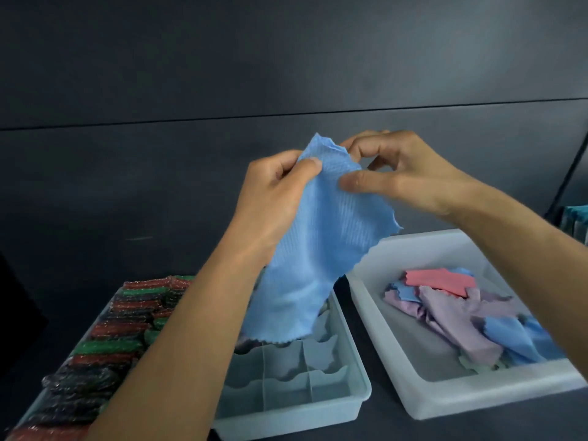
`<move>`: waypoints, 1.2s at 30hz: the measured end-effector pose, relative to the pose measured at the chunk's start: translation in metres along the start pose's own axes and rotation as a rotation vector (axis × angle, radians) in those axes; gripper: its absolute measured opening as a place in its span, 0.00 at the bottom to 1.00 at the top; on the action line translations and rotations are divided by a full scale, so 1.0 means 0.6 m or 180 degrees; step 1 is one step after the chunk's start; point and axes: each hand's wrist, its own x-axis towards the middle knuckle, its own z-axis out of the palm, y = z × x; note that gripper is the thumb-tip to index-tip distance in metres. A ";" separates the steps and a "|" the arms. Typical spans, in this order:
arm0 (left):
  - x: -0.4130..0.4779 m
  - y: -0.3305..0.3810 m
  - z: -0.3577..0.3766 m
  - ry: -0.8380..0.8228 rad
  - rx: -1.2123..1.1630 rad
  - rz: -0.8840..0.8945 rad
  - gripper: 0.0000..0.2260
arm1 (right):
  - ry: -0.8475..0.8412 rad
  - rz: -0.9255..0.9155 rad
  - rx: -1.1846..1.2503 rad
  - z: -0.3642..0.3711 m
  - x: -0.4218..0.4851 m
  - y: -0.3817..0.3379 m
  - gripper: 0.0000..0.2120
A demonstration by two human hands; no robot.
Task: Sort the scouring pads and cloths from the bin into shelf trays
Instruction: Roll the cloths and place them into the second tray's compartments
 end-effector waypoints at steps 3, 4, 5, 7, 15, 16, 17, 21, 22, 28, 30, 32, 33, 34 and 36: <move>-0.003 -0.003 -0.011 0.0038 0.0300 -0.0012 0.14 | 0.0170 0.0261 0.0403 0.017 0.001 -0.008 0.13; -0.004 -0.005 -0.014 0.0102 0.0474 0.0015 0.11 | 0.0249 0.0386 0.0523 0.023 0.003 -0.010 0.15; -0.005 -0.007 -0.015 0.0252 0.0664 0.0060 0.07 | 0.0329 0.0527 0.0680 0.029 0.005 -0.013 0.16; -0.016 -0.007 -0.019 0.0643 0.0758 0.0317 0.06 | 0.0480 0.0838 0.0976 0.043 0.008 -0.019 0.12; -0.077 -0.037 -0.012 -0.0108 0.0673 0.0220 0.29 | 0.0106 0.1472 0.2451 0.071 0.003 -0.021 0.19; -0.075 -0.040 -0.019 0.0140 0.0575 0.0157 0.24 | 0.0020 0.1366 0.2490 0.072 -0.002 -0.018 0.19; -0.074 -0.043 -0.028 0.0299 0.0386 0.0015 0.18 | 0.0058 0.1204 0.2427 0.075 -0.007 -0.016 0.18; -0.077 -0.050 -0.043 0.0279 -0.0775 -0.0756 0.08 | 0.1180 0.0835 0.1895 0.082 -0.019 0.005 0.08; -0.079 -0.051 -0.046 0.0207 -0.0944 -0.0861 0.08 | 0.1199 0.0994 0.1881 0.084 -0.021 0.014 0.14; -0.088 -0.062 -0.049 -0.0161 -0.1701 -0.1200 0.14 | 0.0082 0.1411 0.2478 0.116 -0.027 0.016 0.21; -0.096 -0.074 -0.046 -0.0306 -0.2139 -0.1526 0.22 | 0.0395 0.1172 0.2572 0.115 -0.019 0.011 0.11; -0.110 -0.086 -0.041 -0.0420 -0.2350 -0.1853 0.36 | 0.0669 0.1084 0.1970 0.113 -0.013 0.004 0.09; -0.118 -0.095 -0.036 -0.0473 -0.2364 -0.1840 0.40 | 0.0732 0.1024 0.1638 0.115 -0.012 0.002 0.10; -0.124 -0.104 -0.031 -0.0526 -0.2342 -0.1737 0.39 | 0.0764 0.0957 0.1419 0.117 -0.011 0.000 0.10; -0.128 -0.116 -0.024 -0.0555 -0.2171 -0.1476 0.29 | 0.0802 0.0885 0.1251 0.120 -0.012 -0.006 0.06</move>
